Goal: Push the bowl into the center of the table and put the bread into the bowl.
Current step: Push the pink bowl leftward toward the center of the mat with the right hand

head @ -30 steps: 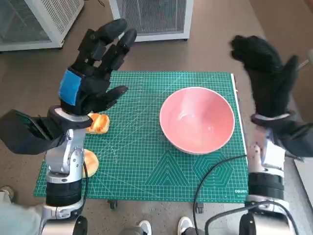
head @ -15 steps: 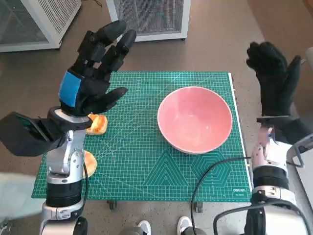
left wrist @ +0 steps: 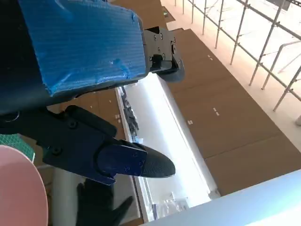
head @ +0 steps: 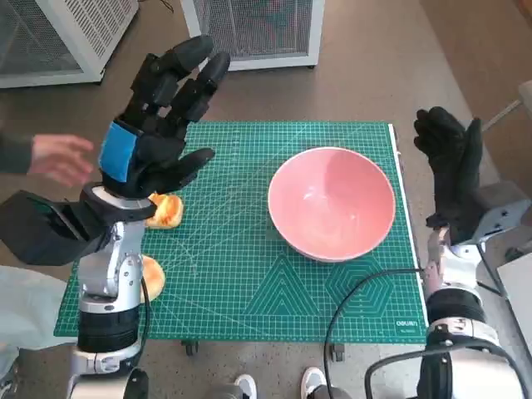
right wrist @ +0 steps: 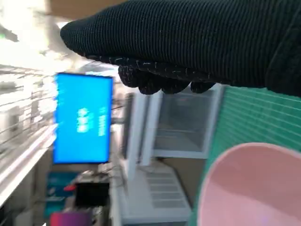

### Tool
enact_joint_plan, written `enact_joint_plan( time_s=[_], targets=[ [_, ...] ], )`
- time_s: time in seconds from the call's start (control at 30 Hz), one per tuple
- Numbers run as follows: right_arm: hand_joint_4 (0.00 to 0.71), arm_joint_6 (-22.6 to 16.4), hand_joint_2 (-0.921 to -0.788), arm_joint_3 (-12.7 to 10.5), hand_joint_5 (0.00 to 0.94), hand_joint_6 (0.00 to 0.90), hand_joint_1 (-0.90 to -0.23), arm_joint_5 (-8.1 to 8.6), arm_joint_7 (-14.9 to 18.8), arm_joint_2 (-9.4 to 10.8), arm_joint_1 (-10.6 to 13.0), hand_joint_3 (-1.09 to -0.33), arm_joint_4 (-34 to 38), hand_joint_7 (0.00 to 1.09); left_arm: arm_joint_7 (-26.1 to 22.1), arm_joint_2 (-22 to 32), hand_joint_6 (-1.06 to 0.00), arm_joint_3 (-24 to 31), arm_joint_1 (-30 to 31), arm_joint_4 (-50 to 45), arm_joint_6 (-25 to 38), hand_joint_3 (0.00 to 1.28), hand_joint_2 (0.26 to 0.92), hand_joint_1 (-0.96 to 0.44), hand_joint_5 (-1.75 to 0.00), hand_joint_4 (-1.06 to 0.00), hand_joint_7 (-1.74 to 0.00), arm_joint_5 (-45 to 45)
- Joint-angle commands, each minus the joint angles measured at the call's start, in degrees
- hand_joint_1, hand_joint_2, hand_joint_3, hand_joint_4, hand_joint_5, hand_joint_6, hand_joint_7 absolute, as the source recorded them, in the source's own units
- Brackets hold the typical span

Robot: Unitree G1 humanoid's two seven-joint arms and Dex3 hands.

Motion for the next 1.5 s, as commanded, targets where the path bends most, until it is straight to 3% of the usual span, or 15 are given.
enact_joint_plan(
  time_s=[0.03,0.7,1.5],
  targets=[
    [0.173,2.7,-0.921,0.3,0.0,0.292,-0.586,-0.76,-1.1,2.5,1.8,-0.75,1.8,0.01,0.4,0.4,-0.09,-0.1,0.8,-1.6,0.1,0.22,0.921,-0.57,-0.01,-0.26,-0.62,0.7],
    [0.171,9.1,-0.921,1.1,0.003,0.298,-0.609,-2.3,-4.0,10.0,1.5,-0.725,3.2,0.01,0.4,1.5,-0.11,1.1,2.8,-4.2,2.9,0.2,0.921,-0.59,0.0,-0.26,-0.58,-0.6],
    [0.189,12.9,-0.921,1.9,0.007,0.312,-0.582,-3.34,-3.5,15.2,-1.2,-0.727,3.6,0.02,0.7,2.6,-0.12,2.5,6.5,-7.5,2.8,0.18,0.921,-0.59,0.0,-0.24,-0.51,-0.5]
  ],
)
